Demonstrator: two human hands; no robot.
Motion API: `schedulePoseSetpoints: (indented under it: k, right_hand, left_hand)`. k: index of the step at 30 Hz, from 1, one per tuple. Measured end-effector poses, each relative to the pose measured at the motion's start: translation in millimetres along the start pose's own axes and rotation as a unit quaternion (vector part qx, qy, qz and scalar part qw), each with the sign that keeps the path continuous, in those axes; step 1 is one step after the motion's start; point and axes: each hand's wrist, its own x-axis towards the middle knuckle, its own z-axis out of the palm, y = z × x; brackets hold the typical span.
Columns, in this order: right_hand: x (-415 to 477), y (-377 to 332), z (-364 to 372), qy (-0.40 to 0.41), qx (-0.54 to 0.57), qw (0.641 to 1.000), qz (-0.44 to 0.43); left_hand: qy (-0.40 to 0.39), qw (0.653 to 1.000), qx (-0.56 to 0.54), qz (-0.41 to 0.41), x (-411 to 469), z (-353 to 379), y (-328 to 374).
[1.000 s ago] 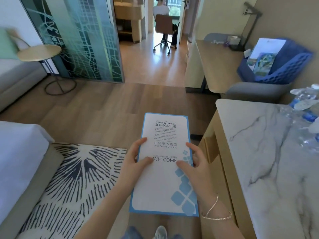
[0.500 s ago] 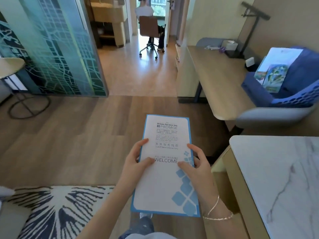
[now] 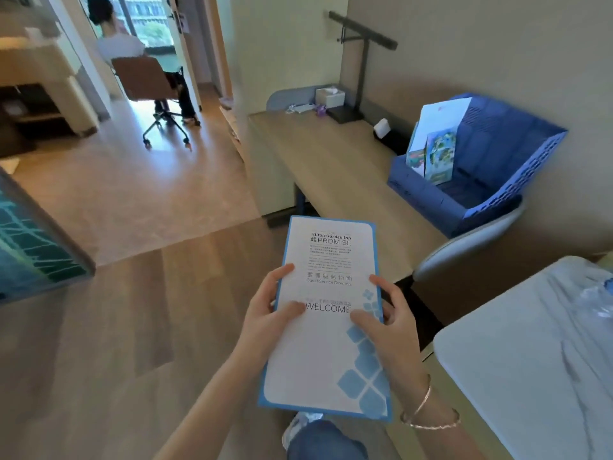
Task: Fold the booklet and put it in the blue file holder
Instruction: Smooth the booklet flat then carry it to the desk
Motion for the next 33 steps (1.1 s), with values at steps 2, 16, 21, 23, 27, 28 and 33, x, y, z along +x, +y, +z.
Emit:
schedulePoseSetpoints:
  k: [2,16,21,23,27,28,33]
  right_hand:
    - [35.3,4.0,2.1,0.027,0.003,1.0,0.005]
    - [247.4,-24.4,-6.2,0.229,0.051,0.972,-0.013]
    - [290.7,-10.5,-13.2,0.317,0.047,0.947,-0.006]
    - [309.7,-6.0,-13.2,0.354,0.04,0.935,-0.003]
    - [352.9,-5.4,-9.6,0.407,0.034,0.913,-0.01]
    - [364.2,-7.2,-7.3,0.421,0.035,0.906,-0.014]
    - [409.8,-23.9,4.6,0.477,0.074,0.875,-0.027]
  left_hand:
    - [-0.019,1.0,0.015,-0.004,42.3,6.1,0.8]
    - [-0.209,0.976,0.067,-0.007,322.4,93.5,49.4]
    - [-0.282,0.953,0.107,-0.015,388.7,127.4,39.3]
    - [-0.307,0.944,0.118,-0.025,416.8,139.8,33.5]
    - [-0.368,0.921,0.124,-0.039,479.0,162.8,30.5]
    - [-0.385,0.913,0.125,-0.041,495.0,168.5,32.3]
    - [-0.456,0.881,0.116,-0.056,558.5,196.7,46.9]
